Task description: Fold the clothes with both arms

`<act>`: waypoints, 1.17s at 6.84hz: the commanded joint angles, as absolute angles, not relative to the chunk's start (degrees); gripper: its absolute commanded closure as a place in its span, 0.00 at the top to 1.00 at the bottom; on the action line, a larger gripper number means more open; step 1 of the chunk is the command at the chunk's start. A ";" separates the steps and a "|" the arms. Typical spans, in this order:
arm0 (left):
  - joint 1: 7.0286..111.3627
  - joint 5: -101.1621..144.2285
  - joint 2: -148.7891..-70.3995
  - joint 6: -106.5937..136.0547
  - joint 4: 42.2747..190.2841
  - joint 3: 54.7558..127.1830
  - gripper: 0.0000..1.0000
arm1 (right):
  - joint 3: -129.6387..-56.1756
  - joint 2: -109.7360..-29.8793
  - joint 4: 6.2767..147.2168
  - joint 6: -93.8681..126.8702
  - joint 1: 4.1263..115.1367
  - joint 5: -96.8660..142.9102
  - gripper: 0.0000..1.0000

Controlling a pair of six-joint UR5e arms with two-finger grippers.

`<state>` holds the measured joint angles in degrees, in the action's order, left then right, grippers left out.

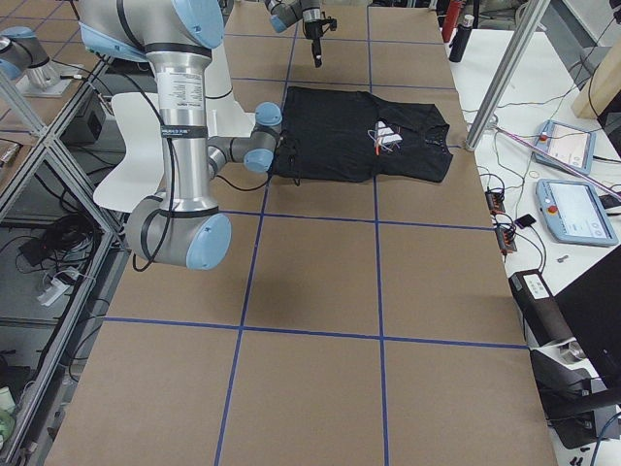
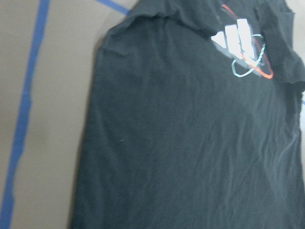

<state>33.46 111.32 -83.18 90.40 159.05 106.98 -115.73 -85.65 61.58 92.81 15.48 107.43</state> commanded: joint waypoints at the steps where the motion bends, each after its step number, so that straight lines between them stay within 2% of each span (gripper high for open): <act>1: 27.55 106.38 -81.13 93.24 158.99 107.05 1.00 | -116.45 -85.69 61.17 94.30 16.25 107.84 0.00; 4: 20.32 103.73 -81.30 95.62 156.90 107.05 0.99 | -116.72 -85.69 61.00 94.31 18.01 110.48 0.00; 8: 18.99 103.27 -81.65 95.62 153.90 106.96 0.99 | -116.98 -85.61 61.00 94.31 19.77 113.02 0.00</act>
<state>19.52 103.31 -81.63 95.62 154.25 106.97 -116.97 -85.62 61.00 94.25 19.09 112.09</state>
